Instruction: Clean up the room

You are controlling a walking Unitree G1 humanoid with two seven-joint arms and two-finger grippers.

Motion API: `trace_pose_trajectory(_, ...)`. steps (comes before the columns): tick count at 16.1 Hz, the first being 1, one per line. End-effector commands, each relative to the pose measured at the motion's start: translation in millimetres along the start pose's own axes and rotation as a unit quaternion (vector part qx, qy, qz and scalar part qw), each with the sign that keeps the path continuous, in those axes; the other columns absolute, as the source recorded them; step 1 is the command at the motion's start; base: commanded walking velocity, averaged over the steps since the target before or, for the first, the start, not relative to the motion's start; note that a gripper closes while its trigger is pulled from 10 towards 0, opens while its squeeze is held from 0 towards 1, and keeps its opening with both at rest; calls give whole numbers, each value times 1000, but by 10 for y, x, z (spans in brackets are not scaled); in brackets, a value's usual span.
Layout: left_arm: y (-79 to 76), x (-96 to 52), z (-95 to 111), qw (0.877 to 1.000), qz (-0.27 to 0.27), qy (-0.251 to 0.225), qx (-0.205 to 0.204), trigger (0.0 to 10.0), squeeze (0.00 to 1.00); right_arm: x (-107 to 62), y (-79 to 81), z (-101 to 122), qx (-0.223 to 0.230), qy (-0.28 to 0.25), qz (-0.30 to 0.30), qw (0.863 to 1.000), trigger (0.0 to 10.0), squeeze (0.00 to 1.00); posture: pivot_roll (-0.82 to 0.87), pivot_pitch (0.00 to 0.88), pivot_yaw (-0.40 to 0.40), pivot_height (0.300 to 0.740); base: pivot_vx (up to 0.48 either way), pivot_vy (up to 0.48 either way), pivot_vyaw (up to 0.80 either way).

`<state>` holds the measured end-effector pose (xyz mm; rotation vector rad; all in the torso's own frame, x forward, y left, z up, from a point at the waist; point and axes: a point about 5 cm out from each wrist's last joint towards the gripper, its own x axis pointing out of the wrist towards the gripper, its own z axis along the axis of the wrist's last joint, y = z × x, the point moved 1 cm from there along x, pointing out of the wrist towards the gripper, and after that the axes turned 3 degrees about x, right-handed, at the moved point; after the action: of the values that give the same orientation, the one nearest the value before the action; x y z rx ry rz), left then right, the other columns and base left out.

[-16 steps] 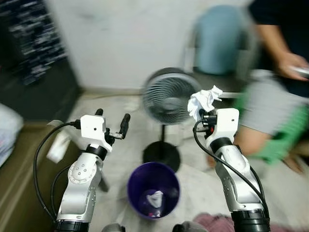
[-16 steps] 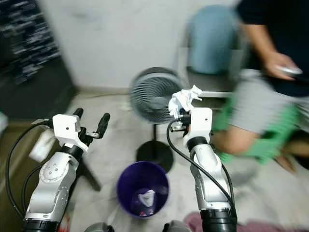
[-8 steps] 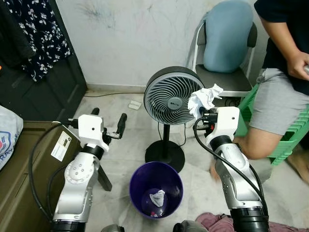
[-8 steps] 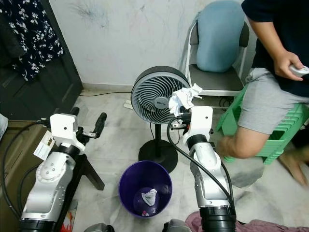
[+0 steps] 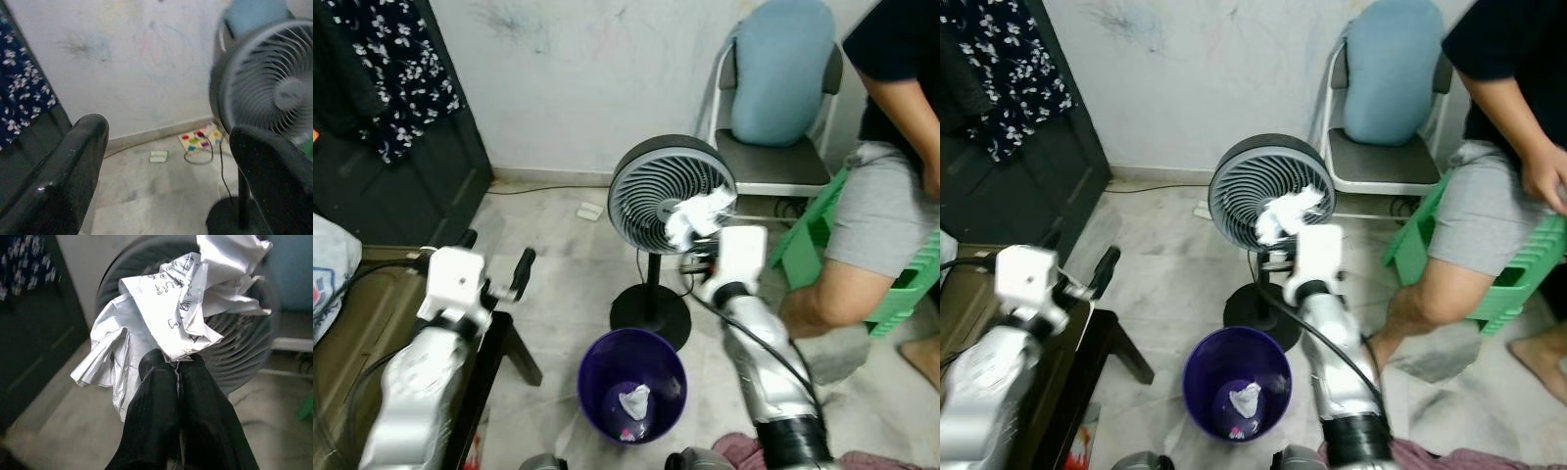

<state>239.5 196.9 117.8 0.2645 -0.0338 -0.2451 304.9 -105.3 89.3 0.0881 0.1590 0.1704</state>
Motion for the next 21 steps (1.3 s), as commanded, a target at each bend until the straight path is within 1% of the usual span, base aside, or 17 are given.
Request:
trace_pose_trajectory(1,-26,-19,96,1000,-21,-8,-1,10000,0,62,52,-101,-23,31,-2,999,10000,0,-16,55,44,740,0,0,0)
trace_pose_trajectory(2,-55,-18,157,999,-30,-15,-5,10000,0,83,56,-157,-30,44,-7,999,10000,0,1,68,48,740,0,0,0)
trace_pose_trajectory(3,-121,-18,276,998,-54,-31,6,10000,0,111,75,-252,-26,68,-14,997,10000,0,18,85,59,740,0,0,0)
trace_pose_trajectory(4,-173,-25,347,996,-77,-40,20,10000,0,124,96,-326,-22,86,-19,996,10000,0,27,94,65,740,0,0,0)
trace_pose_trajectory(5,-220,-43,388,994,-99,-43,24,10000,0,134,119,-407,-21,104,-25,994,10000,0,32,109,77,740,0,0,0)
trace_pose_trajectory(6,-255,-72,387,992,-119,-38,24,10000,0,133,163,-489,-26,121,-26,992,10000,0,32,116,82,740,0,0,0)
trace_pose_trajectory(7,-311,-97,372,989,-142,-33,19,10000,0,116,243,-626,-37,150,-23,988,10000,0,26,131,94,740,0,0,0)
trace_pose_trajectory(8,-395,-73,381,986,-160,-35,19,10000,0,90,348,-788,-50,184,-19,981,10000,0,26,143,105,740,0,0,0)
trace_pose_trajectory(9,-440,-60,399,985,-168,-39,19,10000,0,78,380,-838,-55,195,-21,979,10000,0,29,146,109,740,0,0,0)
trace_pose_trajectory(11,-543,-47,447,979,-197,-45,26,10000,0,57,414,-940,-49,219,-33,974,10000,0,36,155,116,740,0,0,0)
trace_pose_trajectory(12,-587,-51,457,976,-212,-48,30,10000,0,36,401,-999,-55,235,-43,969,10000,0,37,158,119,740,0,0,0)
trace_pose_trajectory(14,-604,-56,458,974,-219,-48,31,10000,0,23,386,-1033,-50,246,-48,967,10000,0,37,161,122,740,0,0,0)
trace_pose_trajectory(16,-629,-63,463,973,-225,-47,30,10000,0,23,345,-1056,-59,254,-56,964,10000,0,36,163,124,740,0,0,0)
trace_pose_trajectory(17,-677,-98,481,970,-237,-43,30,10000,0,-4,295,-1138,-80,280,-65,954,10000,0,39,166,127,740,0,0,0)
trace_pose_trajectory(18,-684,-118,488,969,-242,-39,31,10000,0,-13,261,-1175,-82,290,-79,950,10000,0,42,169,128,740,0,0,0)
trace_pose_trajectory(21,-693,-171,479,967,-250,-28,32,10000,0,20,153,-1159,-81,286,-109,949,10000,0,46,180,148,740,0,0,0)
